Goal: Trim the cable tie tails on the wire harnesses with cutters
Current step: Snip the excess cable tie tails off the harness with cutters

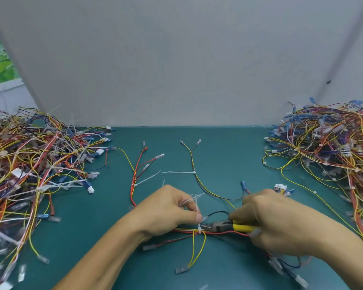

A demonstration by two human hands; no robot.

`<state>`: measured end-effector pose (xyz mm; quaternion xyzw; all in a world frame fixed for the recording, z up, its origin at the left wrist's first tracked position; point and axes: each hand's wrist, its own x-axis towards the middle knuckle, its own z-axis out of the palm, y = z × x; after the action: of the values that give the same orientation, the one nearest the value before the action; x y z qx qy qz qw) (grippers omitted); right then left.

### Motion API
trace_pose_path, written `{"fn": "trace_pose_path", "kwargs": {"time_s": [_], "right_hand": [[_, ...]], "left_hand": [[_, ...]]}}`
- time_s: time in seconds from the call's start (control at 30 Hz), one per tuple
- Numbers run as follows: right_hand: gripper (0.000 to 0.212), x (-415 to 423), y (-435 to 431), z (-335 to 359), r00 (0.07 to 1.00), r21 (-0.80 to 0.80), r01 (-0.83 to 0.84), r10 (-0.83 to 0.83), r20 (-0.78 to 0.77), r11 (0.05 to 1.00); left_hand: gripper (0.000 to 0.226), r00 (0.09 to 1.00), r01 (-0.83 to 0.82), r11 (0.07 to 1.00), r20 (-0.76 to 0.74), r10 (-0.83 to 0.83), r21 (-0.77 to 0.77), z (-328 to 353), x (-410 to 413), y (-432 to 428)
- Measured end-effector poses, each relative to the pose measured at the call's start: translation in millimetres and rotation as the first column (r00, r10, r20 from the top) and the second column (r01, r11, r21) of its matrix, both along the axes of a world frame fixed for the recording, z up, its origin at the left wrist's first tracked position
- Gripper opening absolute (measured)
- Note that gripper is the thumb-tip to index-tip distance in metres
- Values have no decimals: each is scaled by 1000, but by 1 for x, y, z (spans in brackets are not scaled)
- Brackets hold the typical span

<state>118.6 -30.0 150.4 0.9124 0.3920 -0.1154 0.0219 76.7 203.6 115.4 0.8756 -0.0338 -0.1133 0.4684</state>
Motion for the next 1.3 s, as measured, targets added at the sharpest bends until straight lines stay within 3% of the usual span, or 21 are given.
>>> {"fn": "trace_pose_path", "kwargs": {"time_s": [0.53,0.8,1.07,1.17,1.3], "right_hand": [[25,2,1,-12,992,42,-72,67,103,997],[15,4,2,-14,992,60,-97,92,83,993],[10,0,6,-17,987,-40,-91,96,128,995],[7,0,3,-16,991,3,-50,49,126,999],[17,3,-2,-7,989,156,72,-90,115,985]], "left_hand": [[21,1000,3,1000,1,-3,13,-1,1,0],[16,1000,-14,1000,0,14,13,0,0,0],[19,1000,-26,1000,18,26,16,0,-1,-2],[21,995,-95,986,-13,95,-139,7,-2,-2],[26,963,-268,840,-106,248,-472,33,-2,11]]}}
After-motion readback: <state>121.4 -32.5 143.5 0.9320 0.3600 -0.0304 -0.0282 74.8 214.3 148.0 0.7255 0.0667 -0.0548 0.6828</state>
